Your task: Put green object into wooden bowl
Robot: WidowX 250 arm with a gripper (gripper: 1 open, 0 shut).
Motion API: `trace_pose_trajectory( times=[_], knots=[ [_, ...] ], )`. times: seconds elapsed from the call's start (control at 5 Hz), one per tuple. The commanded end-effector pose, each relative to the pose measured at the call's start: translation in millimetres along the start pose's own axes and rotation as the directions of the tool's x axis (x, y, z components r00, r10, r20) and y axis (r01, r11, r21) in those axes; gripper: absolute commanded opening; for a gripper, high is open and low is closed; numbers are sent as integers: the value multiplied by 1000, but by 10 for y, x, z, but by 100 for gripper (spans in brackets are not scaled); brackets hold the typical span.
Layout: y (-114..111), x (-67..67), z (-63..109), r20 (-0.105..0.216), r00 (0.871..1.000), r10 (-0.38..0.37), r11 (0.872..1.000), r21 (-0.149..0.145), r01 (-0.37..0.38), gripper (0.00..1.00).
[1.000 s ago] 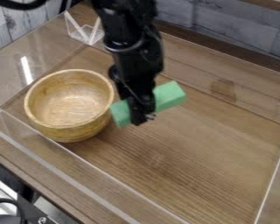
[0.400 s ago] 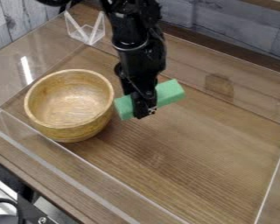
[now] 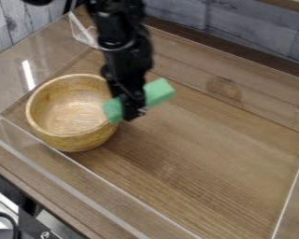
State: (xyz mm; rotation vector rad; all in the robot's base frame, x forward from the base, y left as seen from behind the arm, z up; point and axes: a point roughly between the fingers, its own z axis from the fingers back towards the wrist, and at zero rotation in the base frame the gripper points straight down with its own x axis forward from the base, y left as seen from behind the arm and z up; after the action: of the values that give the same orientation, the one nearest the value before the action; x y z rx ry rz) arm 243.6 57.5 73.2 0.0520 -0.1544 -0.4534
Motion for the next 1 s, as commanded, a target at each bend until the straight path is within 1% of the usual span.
trace_pose_trajectory(
  times=[0.0,0.2,0.4,0.8],
  knots=[
    [156,-133,96,33,997,68,996,51,-70,0],
    [251,-253,67,28,990,138,988,65,-140,0],
    [270,-290,36,28,984,177,981,70,-179,0],
    [456,-280,-86,28,977,210,975,63,-211,0]
  ],
)
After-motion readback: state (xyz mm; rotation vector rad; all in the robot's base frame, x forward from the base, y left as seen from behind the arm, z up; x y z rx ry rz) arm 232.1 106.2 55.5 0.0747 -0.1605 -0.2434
